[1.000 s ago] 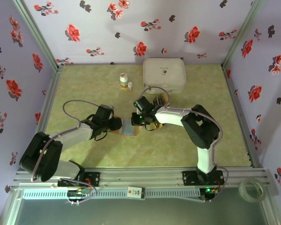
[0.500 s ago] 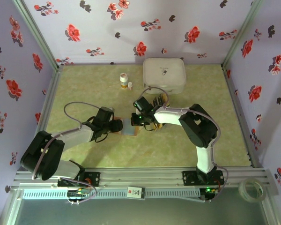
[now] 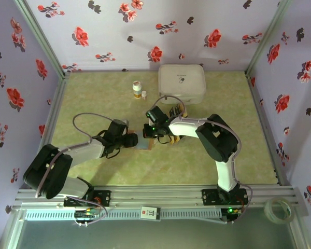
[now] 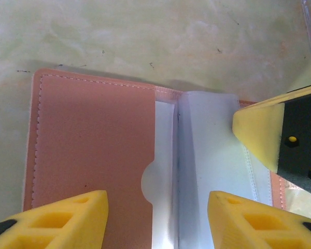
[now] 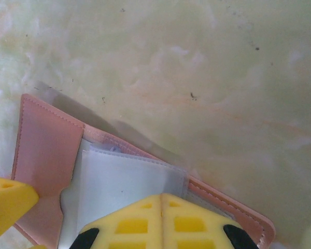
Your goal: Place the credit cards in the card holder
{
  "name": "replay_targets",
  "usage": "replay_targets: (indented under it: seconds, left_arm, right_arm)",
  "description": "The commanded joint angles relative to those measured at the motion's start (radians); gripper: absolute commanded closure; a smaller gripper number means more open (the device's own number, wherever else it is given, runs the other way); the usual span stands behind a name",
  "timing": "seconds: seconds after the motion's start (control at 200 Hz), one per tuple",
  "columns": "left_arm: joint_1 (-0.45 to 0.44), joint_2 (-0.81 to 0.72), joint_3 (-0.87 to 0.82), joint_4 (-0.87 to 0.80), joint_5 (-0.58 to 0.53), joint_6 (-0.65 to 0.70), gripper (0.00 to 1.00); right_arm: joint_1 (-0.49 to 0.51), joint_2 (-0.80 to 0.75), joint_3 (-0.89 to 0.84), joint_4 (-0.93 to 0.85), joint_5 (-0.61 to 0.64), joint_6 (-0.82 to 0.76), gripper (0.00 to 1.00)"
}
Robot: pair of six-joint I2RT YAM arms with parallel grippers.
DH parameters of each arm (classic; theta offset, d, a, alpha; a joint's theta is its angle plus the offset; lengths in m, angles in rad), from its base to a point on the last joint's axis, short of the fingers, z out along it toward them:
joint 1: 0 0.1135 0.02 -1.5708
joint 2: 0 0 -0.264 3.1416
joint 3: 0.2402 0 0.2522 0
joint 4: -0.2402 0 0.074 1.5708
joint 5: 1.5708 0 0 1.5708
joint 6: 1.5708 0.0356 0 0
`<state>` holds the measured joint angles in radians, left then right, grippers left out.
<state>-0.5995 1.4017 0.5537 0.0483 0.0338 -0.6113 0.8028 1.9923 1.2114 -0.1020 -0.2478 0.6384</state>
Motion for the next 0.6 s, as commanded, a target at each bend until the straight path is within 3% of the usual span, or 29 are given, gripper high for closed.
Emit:
replay_targets:
  seconds: [0.0,0.595]
  left_arm:
    - [-0.012,0.013,-0.018,0.024,-0.014,0.035,0.46]
    - [-0.026,0.05,-0.024,0.044,-0.024,0.056,0.45]
  right_arm:
    - [0.008,0.02,0.023,0.002,-0.013,0.018,0.95]
    - [0.025,0.035,0.042,0.015,-0.028,0.035,0.95]
